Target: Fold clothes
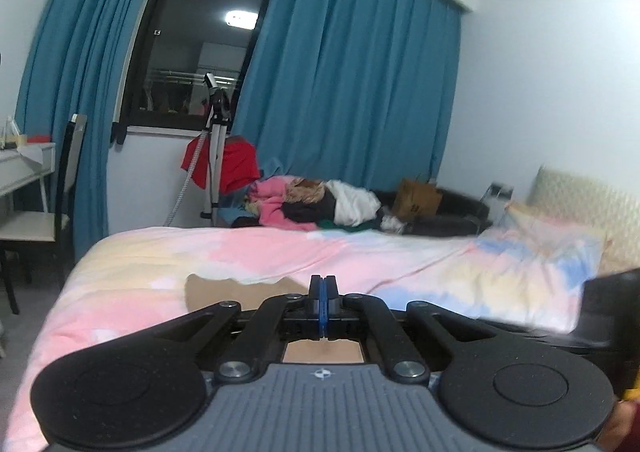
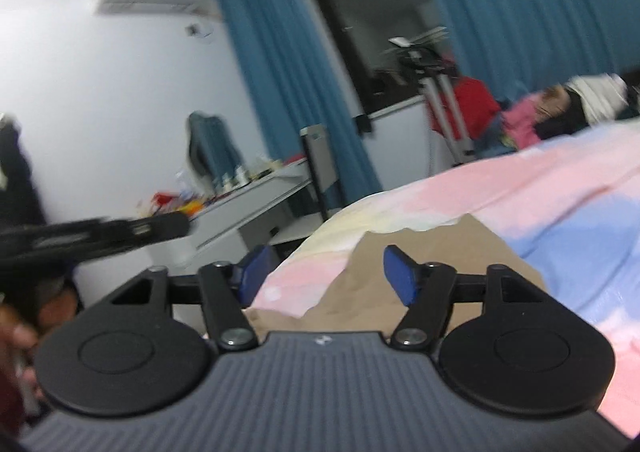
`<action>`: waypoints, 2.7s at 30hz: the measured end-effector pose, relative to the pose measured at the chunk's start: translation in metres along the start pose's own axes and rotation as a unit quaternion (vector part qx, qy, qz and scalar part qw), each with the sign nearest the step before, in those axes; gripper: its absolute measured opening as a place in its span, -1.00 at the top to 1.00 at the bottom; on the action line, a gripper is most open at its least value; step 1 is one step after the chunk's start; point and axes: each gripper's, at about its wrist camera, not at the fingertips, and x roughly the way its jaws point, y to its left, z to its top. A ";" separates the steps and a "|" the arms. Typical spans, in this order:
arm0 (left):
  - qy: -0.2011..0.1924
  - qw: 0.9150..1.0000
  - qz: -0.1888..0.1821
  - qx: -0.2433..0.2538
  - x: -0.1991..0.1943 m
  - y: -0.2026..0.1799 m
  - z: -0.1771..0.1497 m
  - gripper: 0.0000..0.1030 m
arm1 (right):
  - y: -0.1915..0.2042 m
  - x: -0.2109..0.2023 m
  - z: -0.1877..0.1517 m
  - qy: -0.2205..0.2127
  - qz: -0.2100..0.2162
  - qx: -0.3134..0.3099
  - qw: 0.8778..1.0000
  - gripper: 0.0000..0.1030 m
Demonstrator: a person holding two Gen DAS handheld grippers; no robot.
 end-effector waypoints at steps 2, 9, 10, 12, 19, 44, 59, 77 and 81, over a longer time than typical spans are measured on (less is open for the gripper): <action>0.014 1.000 0.010 0.022 0.002 -0.001 -0.002 1.00 | 0.010 0.003 -0.005 0.015 -0.011 -0.028 0.999 -0.30; 0.110 0.987 0.034 0.111 0.034 -0.012 -0.034 0.13 | -0.003 0.025 -0.018 0.070 -0.089 -0.023 0.993 -0.30; 0.120 0.985 0.033 0.121 0.037 -0.013 -0.038 -0.03 | -0.007 0.026 -0.018 0.071 -0.097 -0.012 0.993 -0.30; 0.138 0.980 0.032 0.141 0.043 -0.016 -0.047 -0.11 | -0.016 0.026 -0.017 0.074 -0.113 0.010 0.991 -0.30; 0.201 0.947 0.091 0.232 0.070 -0.030 -0.084 -0.09 | -0.031 0.025 -0.024 0.089 -0.130 0.051 0.986 -0.30; -0.020 0.990 0.115 0.077 0.010 -0.020 -0.020 0.92 | -0.059 0.029 -0.035 0.175 -0.188 0.158 0.953 -0.22; 0.112 0.978 0.098 0.147 0.042 -0.012 -0.049 0.22 | -0.025 0.002 -0.005 0.077 -0.157 0.037 0.984 0.85; 0.046 0.967 0.037 0.246 0.059 -0.076 -0.073 -0.64 | -0.015 -0.011 0.007 0.027 -0.130 0.009 0.991 0.85; 0.108 0.957 0.068 0.261 0.110 -0.084 -0.093 -0.47 | -0.011 -0.014 0.010 0.014 -0.125 -0.006 0.992 0.85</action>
